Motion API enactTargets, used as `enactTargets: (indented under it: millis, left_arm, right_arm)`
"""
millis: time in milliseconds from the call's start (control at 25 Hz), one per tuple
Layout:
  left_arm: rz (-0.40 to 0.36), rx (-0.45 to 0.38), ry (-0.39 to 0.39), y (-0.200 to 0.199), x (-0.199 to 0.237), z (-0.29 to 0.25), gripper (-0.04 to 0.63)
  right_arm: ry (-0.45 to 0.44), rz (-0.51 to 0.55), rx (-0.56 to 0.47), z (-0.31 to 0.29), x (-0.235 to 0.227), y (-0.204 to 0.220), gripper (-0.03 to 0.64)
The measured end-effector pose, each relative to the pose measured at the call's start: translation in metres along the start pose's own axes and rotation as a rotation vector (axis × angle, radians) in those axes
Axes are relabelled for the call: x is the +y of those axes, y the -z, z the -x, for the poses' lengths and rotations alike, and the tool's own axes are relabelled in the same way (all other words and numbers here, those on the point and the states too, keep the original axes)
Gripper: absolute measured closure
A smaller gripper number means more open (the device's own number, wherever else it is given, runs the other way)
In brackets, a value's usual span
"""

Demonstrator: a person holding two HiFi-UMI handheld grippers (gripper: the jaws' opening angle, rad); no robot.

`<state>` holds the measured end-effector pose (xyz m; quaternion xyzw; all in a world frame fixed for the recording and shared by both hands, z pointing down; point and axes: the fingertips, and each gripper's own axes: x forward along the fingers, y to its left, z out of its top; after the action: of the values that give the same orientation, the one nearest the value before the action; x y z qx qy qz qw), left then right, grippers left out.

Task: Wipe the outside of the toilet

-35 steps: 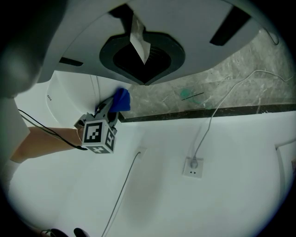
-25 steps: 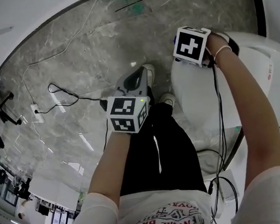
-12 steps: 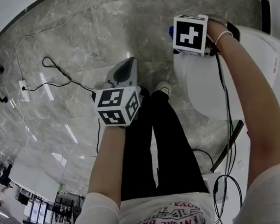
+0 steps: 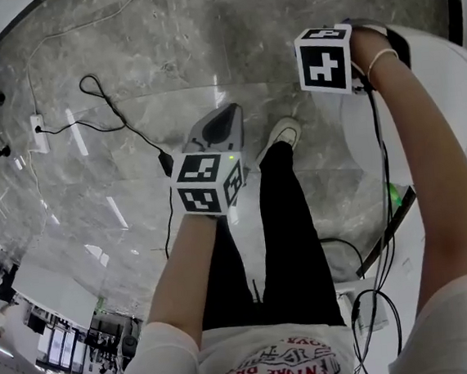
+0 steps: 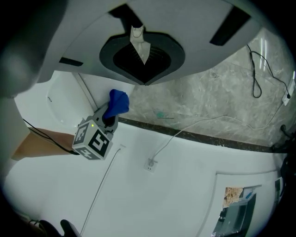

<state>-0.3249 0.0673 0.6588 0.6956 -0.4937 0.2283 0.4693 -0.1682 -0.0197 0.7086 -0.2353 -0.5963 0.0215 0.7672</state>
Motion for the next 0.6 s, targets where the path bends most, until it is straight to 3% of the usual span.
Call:
enactTargets:
  millis: [160,600]
  left_arm:
    - [0.002,0.013,0.012,0.015,0.014,0.013,0.589]
    - [-0.036,0.069,0.033,0.057,0.049,0.042,0.589]
  right_arm:
    - [-0.032,0.056,0.039,-0.009,0.023,-0.02,0.541]
    - [0.087,0.135,0.221,-0.032,0.063,-0.035,0.541]
